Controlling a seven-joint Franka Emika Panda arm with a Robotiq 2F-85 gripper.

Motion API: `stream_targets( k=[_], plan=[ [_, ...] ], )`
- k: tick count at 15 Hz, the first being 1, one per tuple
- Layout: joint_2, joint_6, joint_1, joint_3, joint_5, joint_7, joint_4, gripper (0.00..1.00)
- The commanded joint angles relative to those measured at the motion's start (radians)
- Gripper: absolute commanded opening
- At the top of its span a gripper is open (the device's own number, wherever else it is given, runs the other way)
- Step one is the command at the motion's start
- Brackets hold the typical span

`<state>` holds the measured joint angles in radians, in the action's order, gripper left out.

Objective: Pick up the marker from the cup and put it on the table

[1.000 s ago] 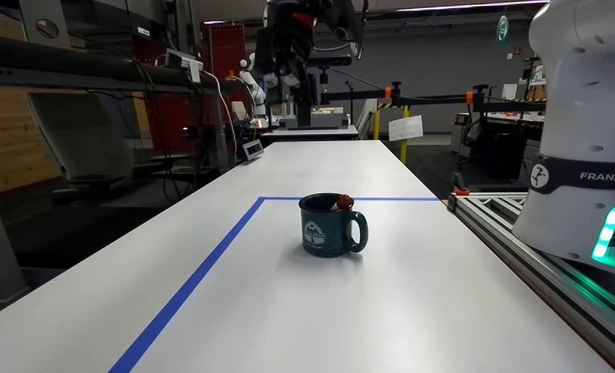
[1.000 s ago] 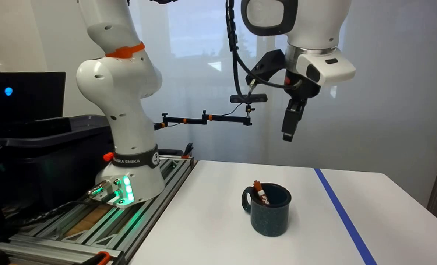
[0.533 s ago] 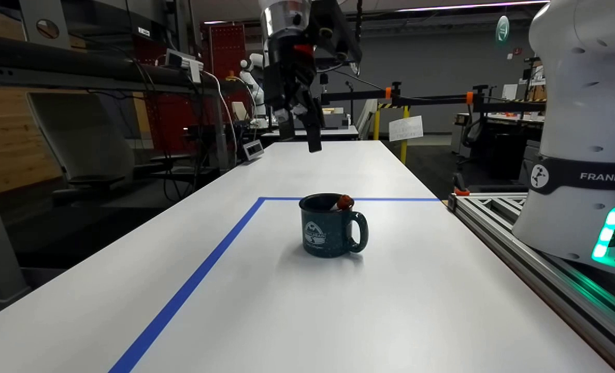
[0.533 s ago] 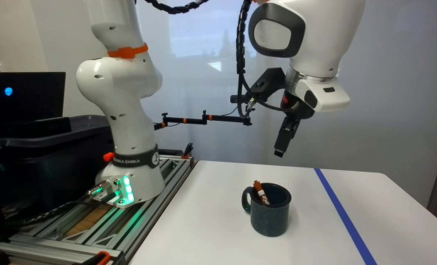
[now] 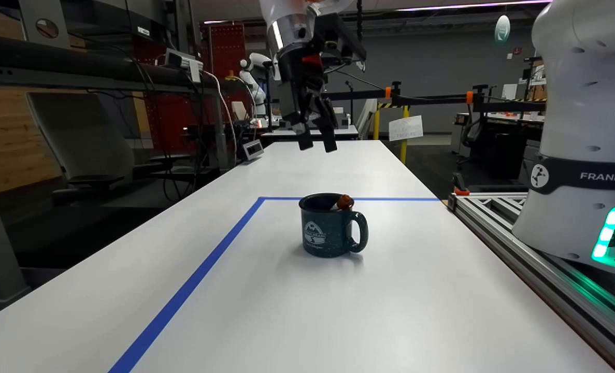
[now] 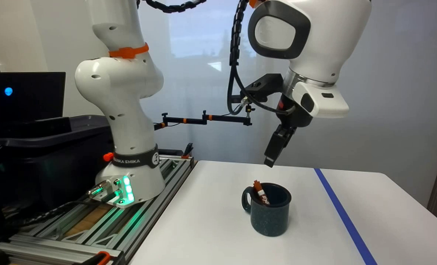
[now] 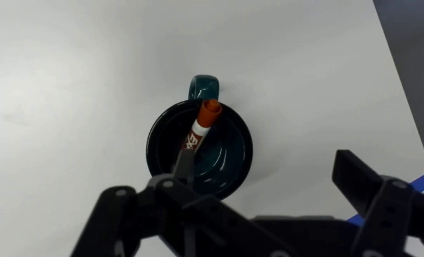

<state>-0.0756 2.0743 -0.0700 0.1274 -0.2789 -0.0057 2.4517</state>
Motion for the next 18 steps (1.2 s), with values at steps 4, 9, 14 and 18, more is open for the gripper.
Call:
stream_targets(
  k=[4,9,14,18],
  plan=[
    [0.036,-0.032,-0.013,-0.005,0.002,0.006,-0.013,1.00],
    [0.113,-0.071,-0.032,0.004,0.002,-0.041,-0.033,1.00],
    [0.154,-0.059,-0.049,0.007,0.014,-0.016,-0.052,0.82],
    [0.184,-0.057,-0.054,0.003,0.007,-0.015,-0.070,0.42]
  ],
)
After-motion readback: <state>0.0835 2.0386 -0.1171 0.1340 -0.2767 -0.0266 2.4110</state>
